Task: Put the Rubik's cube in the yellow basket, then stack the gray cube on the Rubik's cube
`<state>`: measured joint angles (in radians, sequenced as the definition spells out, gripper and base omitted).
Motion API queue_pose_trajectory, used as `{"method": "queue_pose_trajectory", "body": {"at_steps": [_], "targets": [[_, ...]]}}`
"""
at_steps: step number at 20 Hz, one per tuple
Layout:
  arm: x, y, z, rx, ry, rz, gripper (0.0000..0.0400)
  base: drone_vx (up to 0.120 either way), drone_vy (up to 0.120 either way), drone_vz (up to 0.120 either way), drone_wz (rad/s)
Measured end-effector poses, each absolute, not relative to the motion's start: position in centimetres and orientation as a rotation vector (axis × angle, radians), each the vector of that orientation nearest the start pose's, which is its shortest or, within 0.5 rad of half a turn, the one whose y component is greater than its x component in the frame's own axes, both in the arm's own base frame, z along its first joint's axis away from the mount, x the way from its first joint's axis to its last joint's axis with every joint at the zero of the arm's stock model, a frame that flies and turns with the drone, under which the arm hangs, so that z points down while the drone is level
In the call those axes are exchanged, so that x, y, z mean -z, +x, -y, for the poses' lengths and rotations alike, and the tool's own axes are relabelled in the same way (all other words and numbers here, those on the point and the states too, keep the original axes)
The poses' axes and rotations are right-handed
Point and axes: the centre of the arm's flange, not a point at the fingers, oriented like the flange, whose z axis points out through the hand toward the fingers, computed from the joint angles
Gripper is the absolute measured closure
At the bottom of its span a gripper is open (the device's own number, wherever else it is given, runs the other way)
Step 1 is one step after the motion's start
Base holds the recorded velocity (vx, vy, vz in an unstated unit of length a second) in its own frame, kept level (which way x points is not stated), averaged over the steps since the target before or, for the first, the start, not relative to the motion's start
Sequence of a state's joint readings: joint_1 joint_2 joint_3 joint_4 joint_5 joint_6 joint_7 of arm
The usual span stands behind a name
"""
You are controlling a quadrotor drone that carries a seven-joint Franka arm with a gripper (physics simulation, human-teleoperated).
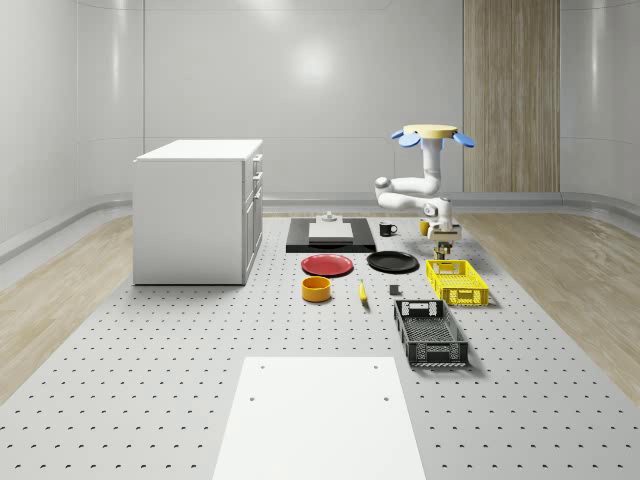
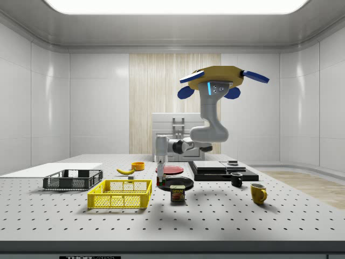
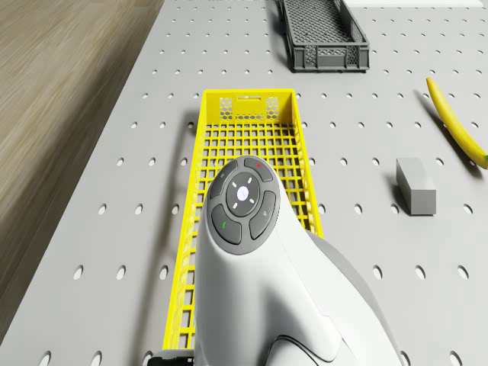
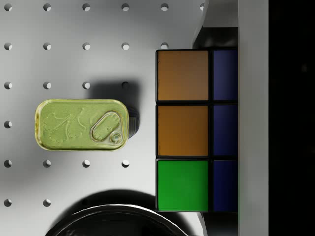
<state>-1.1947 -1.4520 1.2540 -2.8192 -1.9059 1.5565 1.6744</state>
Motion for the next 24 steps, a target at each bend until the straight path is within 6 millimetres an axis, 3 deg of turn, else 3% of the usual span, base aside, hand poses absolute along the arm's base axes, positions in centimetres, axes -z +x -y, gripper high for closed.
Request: {"method": "queue_pose_trajectory", "body": {"at_steps": [21, 24], "targets": [[-52.47, 31.68, 0.00, -0.786, 0.001, 0.002, 0.0075, 0.120, 0.000, 0.000, 0.000], [-52.47, 31.68, 0.00, -0.786, 0.001, 0.002, 0.0075, 0.120, 0.000, -0.107, 0.000]]}}
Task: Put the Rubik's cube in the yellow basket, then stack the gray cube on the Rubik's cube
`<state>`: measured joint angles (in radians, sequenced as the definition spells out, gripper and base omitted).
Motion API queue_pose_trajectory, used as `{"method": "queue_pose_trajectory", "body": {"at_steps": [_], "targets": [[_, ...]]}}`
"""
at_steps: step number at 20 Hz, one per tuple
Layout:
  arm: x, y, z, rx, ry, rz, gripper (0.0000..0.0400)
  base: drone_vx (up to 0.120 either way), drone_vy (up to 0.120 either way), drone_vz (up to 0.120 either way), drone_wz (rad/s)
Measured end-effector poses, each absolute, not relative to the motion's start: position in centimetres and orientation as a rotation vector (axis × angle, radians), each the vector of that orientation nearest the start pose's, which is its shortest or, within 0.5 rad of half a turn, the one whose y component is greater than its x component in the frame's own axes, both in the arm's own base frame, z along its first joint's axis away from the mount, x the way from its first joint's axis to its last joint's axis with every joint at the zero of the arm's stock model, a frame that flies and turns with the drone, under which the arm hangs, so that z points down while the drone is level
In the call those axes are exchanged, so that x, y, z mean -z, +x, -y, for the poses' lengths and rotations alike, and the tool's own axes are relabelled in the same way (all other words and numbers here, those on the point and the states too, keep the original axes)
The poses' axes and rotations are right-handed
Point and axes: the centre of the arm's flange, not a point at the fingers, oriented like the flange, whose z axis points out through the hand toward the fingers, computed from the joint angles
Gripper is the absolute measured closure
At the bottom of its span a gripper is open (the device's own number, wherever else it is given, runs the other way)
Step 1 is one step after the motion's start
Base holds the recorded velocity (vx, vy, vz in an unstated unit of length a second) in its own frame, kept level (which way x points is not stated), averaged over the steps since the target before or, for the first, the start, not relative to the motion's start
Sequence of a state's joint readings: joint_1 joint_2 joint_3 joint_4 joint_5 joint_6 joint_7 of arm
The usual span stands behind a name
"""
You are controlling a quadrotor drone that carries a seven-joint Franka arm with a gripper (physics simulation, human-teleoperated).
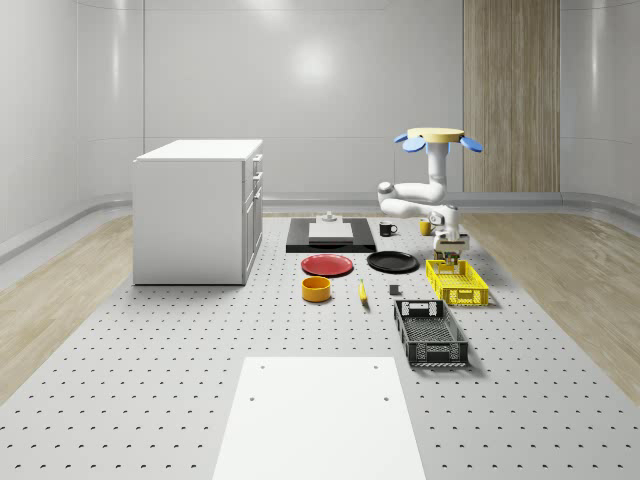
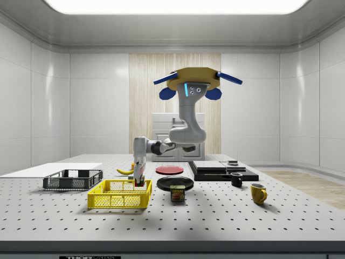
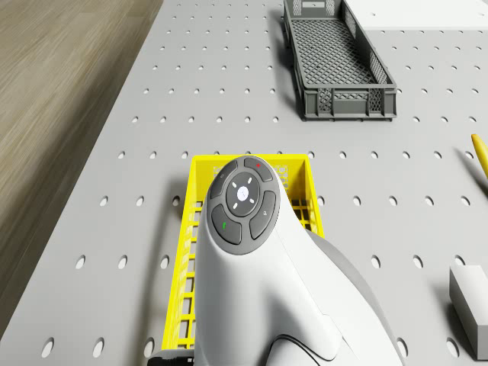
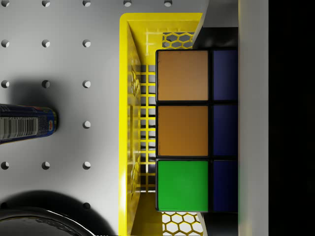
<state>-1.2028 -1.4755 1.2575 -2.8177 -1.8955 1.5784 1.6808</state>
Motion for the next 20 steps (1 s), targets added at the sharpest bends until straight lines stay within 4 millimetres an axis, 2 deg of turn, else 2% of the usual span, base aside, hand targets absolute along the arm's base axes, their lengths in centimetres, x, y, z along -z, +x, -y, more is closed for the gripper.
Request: {"method": "queue_pose_trajectory", "body": {"at_steps": [3, 6, 20], "targets": [[-52.5, 31.7, 0.0, -0.786, 0.001, 0.002, 0.0075, 0.120, 0.000, -0.120, 0.000], [-52.5, 31.7, 0.0, -0.786, 0.001, 0.002, 0.0075, 0.120, 0.000, 0.000, 0.000], [-56.6, 31.7, 0.0, -0.786, 0.001, 0.002, 0.0075, 0.000, 0.000, 0.000, 0.000]]}}
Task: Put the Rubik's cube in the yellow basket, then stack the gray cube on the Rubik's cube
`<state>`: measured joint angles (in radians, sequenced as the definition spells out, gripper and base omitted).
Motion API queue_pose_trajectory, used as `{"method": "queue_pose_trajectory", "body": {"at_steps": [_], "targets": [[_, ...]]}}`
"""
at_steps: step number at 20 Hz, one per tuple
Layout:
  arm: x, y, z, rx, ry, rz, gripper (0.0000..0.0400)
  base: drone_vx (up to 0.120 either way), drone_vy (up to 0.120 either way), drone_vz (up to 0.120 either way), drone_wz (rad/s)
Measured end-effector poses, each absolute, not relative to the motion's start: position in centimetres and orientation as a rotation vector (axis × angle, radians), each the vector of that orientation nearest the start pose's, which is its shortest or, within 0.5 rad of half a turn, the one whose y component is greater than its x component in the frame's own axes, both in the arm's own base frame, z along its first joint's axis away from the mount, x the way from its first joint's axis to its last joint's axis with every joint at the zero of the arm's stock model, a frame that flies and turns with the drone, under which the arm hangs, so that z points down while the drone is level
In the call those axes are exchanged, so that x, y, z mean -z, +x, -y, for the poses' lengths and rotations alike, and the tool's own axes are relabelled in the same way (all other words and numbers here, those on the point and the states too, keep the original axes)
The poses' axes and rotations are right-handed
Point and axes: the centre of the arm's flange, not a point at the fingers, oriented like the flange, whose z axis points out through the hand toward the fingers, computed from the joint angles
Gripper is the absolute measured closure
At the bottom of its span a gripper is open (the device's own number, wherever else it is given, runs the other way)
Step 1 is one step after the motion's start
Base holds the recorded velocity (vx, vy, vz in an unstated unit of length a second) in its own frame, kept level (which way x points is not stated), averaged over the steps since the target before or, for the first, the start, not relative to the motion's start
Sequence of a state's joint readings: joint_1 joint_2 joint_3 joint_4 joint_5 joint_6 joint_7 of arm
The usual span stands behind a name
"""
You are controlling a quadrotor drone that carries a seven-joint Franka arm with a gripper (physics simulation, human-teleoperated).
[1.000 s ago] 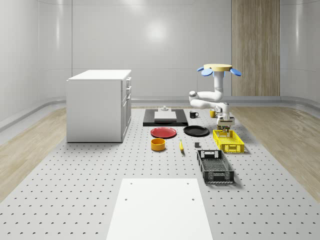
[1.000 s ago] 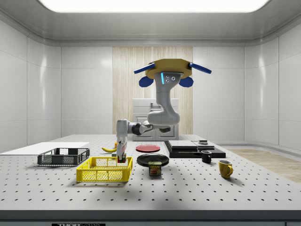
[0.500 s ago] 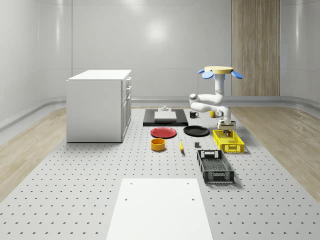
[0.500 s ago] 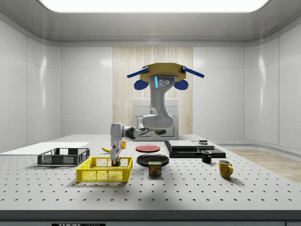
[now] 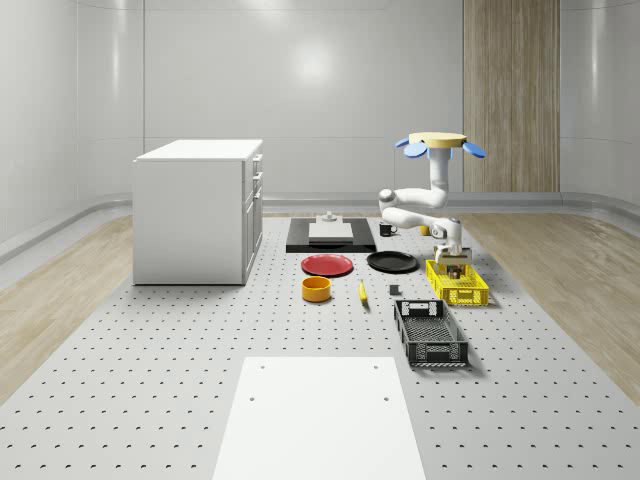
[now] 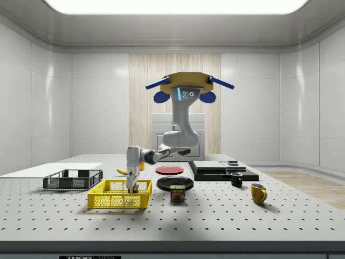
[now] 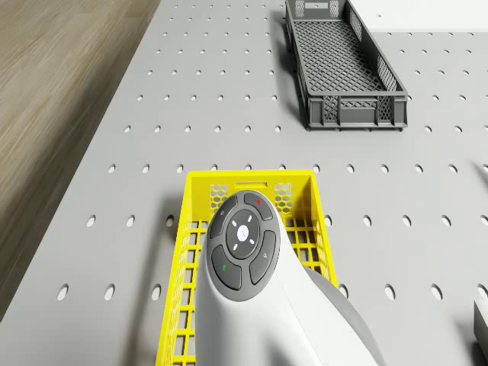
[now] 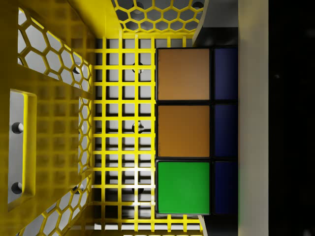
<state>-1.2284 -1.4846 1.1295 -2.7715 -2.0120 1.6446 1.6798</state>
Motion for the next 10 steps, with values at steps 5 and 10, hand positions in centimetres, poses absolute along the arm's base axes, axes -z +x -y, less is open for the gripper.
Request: {"method": "queue_pose_trajectory", "body": {"at_steps": [5, 10], "targets": [[-57.77, 31.67, -0.01, -0.786, 0.001, 0.002, 0.0046, 0.000, 0.000, 0.000, 0.000], [-57.71, 31.68, -0.01, -0.786, 0.001, 0.002, 0.0013, 0.000, 0.000, 0.096, 0.000]]}}
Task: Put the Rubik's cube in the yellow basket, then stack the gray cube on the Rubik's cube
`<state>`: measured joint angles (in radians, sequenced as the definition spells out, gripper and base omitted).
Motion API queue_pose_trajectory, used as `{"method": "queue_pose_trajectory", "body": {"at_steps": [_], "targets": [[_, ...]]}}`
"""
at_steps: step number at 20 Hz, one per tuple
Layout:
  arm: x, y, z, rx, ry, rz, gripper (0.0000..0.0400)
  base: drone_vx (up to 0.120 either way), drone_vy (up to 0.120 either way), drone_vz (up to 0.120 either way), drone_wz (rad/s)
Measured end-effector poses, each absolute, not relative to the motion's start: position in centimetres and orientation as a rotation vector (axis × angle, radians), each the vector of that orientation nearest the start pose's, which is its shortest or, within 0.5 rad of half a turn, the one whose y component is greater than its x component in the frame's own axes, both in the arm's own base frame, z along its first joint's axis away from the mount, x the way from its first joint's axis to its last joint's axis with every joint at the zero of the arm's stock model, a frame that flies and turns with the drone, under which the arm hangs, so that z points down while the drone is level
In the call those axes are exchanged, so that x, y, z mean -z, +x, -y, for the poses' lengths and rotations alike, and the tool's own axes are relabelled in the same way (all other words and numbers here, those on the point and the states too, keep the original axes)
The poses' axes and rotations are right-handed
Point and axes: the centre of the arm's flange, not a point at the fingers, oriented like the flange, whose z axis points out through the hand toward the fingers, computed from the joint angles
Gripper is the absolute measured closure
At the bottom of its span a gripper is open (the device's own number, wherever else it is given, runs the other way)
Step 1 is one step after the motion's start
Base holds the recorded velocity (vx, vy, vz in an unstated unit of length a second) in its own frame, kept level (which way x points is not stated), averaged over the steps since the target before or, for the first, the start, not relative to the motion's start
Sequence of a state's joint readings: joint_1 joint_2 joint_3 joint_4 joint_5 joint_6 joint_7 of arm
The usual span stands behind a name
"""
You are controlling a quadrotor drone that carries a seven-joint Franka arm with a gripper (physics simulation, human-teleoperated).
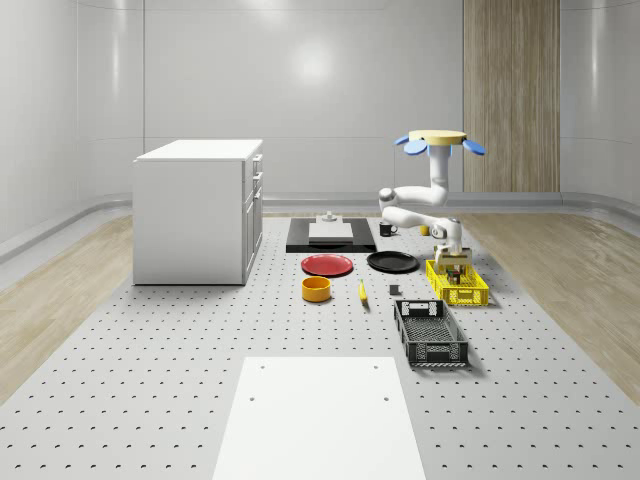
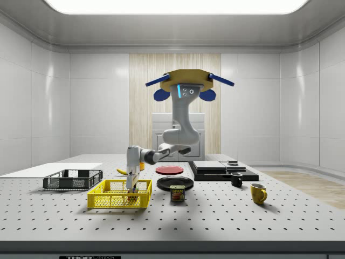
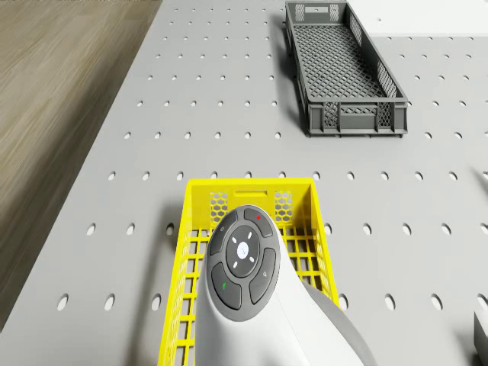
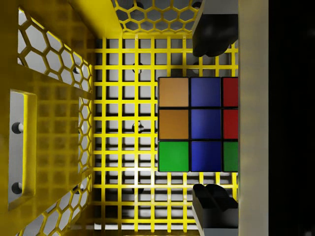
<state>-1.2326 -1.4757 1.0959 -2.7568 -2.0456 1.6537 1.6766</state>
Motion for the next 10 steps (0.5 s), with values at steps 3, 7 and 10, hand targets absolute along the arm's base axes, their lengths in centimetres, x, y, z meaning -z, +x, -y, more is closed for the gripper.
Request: {"method": "queue_pose_trajectory", "body": {"at_steps": [3, 7, 10], "targets": [[-57.69, 31.68, 0.00, -0.786, 0.001, 0.002, 0.0006, 0.080, -0.053, 0.120, 0.000], [-57.68, 31.68, 0.00, -0.786, 0.001, 0.002, 0.0002, 0.090, -0.120, 0.080, 0.000], [-57.68, 31.68, 0.00, -0.786, 0.001, 0.002, 0.0001, 0.000, -0.120, 0.000, 0.000]]}}
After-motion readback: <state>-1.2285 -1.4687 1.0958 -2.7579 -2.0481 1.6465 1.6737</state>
